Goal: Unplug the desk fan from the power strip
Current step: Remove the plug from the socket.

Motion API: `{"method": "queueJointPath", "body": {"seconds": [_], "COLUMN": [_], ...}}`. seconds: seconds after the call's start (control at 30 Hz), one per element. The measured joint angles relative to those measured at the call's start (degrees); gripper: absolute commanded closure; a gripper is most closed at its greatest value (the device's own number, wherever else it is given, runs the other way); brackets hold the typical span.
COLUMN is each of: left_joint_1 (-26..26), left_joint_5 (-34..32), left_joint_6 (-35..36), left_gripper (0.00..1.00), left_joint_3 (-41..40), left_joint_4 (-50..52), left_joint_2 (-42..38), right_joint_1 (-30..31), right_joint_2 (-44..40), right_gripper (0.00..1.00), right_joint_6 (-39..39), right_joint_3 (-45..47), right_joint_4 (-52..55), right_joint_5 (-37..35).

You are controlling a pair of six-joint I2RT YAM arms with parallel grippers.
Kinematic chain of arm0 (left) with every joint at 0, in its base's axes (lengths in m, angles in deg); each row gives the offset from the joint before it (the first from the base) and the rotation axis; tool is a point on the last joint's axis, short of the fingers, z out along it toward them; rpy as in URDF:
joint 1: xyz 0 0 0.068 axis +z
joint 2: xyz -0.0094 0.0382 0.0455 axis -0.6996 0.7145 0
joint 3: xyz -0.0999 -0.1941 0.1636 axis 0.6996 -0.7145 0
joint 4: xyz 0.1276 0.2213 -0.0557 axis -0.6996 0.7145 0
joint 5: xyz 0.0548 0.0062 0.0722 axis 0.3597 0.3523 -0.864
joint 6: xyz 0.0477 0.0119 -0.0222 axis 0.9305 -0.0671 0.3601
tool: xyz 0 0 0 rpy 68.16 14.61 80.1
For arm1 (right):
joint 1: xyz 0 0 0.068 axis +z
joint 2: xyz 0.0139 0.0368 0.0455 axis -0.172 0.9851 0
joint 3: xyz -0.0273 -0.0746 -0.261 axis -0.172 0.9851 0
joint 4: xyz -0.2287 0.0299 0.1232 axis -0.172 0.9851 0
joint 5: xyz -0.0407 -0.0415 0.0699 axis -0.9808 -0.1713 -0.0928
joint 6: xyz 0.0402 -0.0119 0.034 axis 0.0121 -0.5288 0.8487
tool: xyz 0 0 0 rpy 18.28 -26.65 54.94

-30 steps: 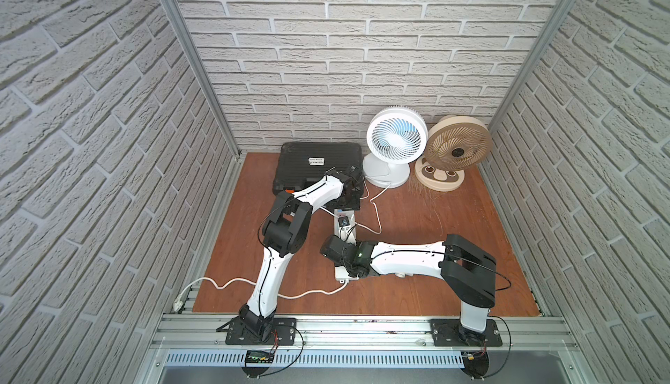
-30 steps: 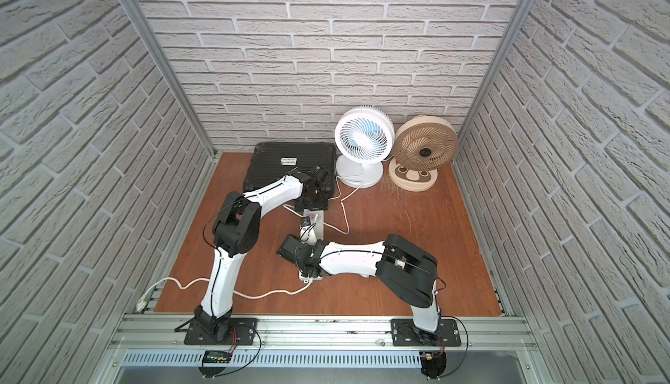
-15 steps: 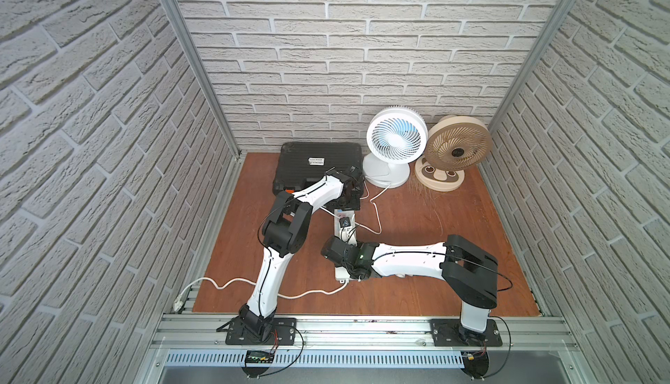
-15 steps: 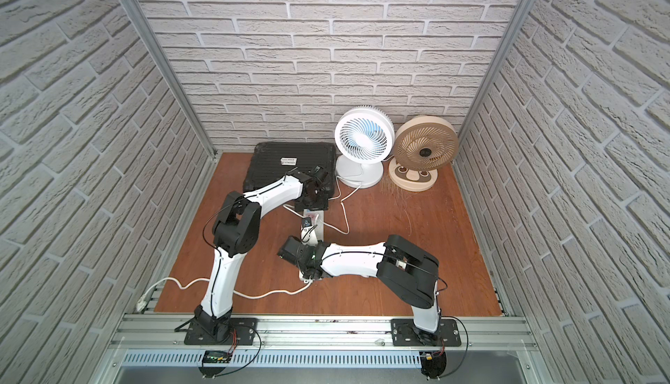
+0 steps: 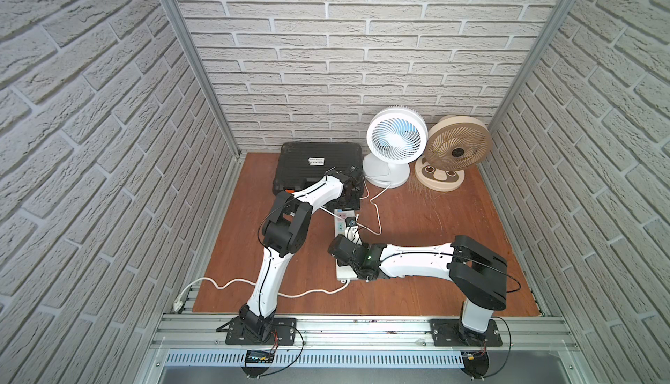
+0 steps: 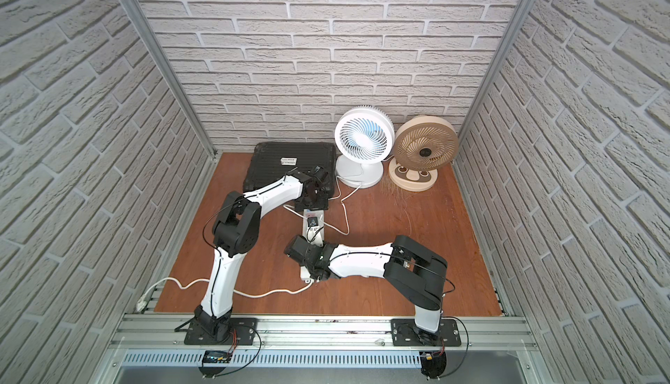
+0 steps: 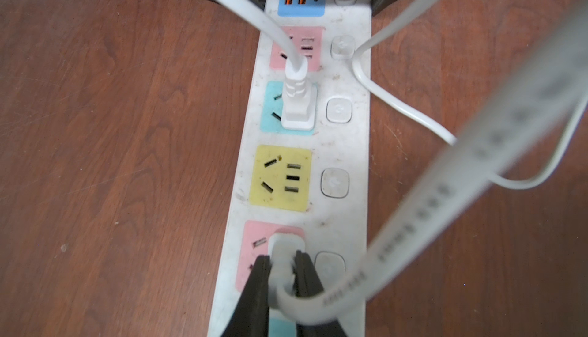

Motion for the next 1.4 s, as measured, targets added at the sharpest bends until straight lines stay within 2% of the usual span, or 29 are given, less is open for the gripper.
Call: {"method": "queueJointPath", "body": {"seconds": [0.53,0.87,1.2,1.4], "left_joint_1": [0.0,0.0,0.0,0.0], "left_joint_5": [0.0,0.0,0.0,0.0], "left_joint_6": [0.1,0.1,0.0,0.0], "left_gripper": [1.00,1.00,1.00,1.00], "left_joint_3": [-0.3,-0.4,-1.0,-1.0], "left_joint_4": [-0.2,-0.3,-0.9,-0.9], "left_joint_2": [-0.2,-0.2,-0.5,-0.5], "right_joint_1": [1.1,1.4,0.7,0.2], "right_joint_2": [3.5,3.9,-0.1,-0.9], "right_gripper": [0.97,0.97,0.97,0.97], "right_joint_6": [-0.6,-0.7,0.2,1.1], "right_joint_3": [-6.8,-7.2,0.9,2.3], "right_joint_4": [8.2,8.7,-1.5,-3.4], "right_joint_5": [-2.1,-2.8,-1.4,-0.2]}}
